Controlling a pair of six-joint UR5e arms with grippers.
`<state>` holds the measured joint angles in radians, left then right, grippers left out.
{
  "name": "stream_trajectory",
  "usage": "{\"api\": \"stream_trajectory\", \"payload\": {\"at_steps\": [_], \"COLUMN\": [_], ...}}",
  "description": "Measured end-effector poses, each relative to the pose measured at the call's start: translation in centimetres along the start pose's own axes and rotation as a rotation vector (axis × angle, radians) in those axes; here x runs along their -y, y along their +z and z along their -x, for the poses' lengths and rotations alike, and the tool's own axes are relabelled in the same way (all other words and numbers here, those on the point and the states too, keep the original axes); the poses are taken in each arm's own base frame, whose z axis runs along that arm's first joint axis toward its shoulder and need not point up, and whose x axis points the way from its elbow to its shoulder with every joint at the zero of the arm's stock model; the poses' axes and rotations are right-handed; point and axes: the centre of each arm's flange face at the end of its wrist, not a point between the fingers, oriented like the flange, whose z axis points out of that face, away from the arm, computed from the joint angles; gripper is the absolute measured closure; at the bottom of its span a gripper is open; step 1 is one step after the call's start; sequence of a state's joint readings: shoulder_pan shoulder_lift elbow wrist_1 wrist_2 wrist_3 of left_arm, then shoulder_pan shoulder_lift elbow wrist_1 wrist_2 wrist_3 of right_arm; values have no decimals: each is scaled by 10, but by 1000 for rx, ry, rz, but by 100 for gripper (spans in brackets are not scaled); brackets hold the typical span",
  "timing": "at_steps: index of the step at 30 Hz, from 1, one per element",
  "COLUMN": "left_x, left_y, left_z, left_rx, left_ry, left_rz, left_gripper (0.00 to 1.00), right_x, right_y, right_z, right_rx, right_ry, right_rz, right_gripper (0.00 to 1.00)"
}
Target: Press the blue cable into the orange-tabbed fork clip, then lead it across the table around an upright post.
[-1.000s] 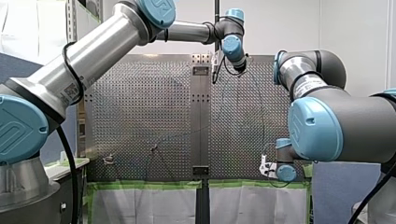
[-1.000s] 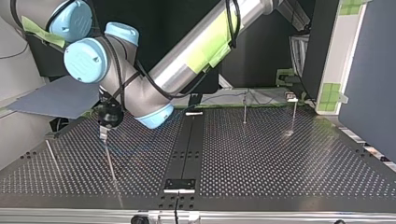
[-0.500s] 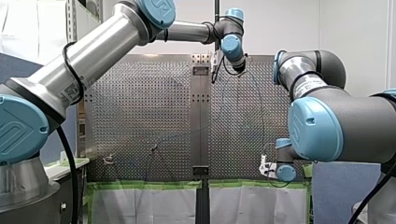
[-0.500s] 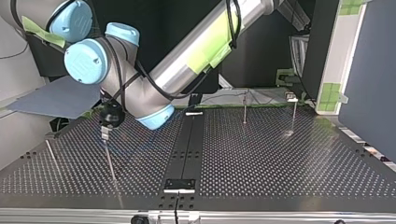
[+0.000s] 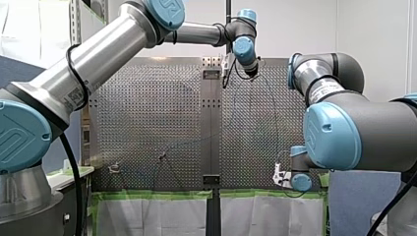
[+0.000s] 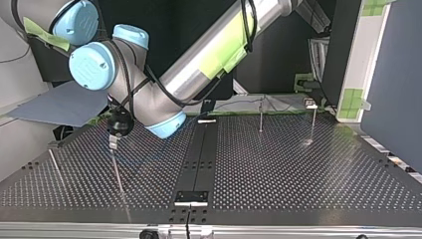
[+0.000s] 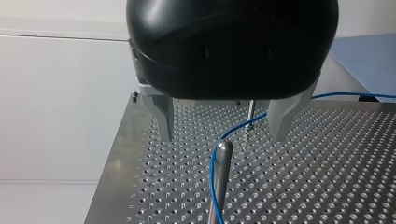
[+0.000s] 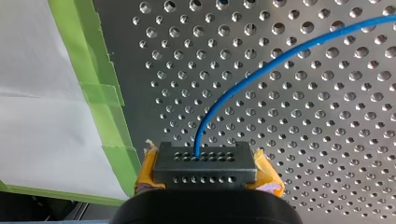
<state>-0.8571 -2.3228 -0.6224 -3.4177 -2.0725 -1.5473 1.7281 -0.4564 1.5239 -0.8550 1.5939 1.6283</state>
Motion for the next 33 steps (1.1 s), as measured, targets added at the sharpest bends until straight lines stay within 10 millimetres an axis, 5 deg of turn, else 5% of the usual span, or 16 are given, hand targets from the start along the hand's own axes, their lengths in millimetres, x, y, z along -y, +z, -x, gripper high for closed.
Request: {"api": "stream_trajectory", "payload": {"at_steps": [12, 33], "left_x": [6, -25], "left_y": [-16, -64], "left_z": [0, 64], "left_rx": [-27, 149], "left_ry": [7, -216], "left_rz": [-8, -32], "left_gripper": [0, 0], "right_x": [0, 0], "right_y": [0, 0], "right_z": [0, 0], "right_rx": [0, 0], "right_ry": [-3, -10], "right_rz": [0, 0], "right_gripper": [100, 100]}}
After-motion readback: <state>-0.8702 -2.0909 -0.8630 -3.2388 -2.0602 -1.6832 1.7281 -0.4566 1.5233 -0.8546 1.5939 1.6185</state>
